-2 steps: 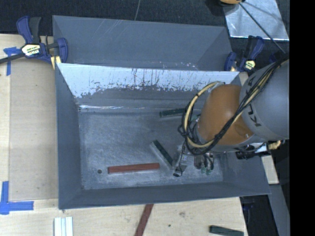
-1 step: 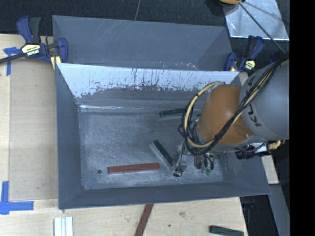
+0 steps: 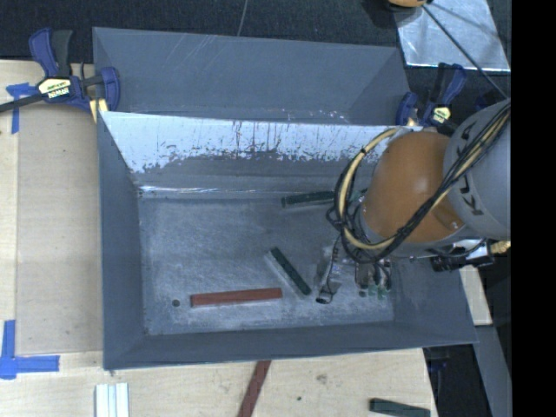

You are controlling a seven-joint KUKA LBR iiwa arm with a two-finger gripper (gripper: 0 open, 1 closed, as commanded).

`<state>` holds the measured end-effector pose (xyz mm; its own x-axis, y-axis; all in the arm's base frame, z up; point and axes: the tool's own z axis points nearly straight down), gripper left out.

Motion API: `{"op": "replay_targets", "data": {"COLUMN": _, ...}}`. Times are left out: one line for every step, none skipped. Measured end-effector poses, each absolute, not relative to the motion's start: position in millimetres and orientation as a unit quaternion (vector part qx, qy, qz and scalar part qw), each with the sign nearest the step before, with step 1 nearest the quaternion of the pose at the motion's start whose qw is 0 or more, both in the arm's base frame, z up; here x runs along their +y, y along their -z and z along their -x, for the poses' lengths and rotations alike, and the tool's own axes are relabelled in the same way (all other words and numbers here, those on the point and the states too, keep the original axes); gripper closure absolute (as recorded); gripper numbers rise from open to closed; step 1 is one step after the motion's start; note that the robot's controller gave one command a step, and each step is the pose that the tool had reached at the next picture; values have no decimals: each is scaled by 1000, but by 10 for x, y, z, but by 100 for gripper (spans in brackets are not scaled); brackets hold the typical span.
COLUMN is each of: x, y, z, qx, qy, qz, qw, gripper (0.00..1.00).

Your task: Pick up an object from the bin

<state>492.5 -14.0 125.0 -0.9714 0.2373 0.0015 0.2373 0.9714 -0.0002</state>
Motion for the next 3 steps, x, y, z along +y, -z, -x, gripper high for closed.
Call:
{"op": "replay_targets", "data": {"x": 260, "y": -1292, "z": -4855, "qx": -994, "qy": 0, "qz": 112, "qw": -1, "gripper": 0}}
{"op": "replay_targets", "data": {"x": 258, "y": -1293, "z": -4856, "qx": -994, "qy": 0, "qz": 112, "qw": -1, "gripper": 0}}
{"op": "replay_targets", "data": {"x": 506, "y": -763, "z": -4912, "qx": -999, "qy": 1, "qz": 32, "qw": -6, "gripper": 100}}
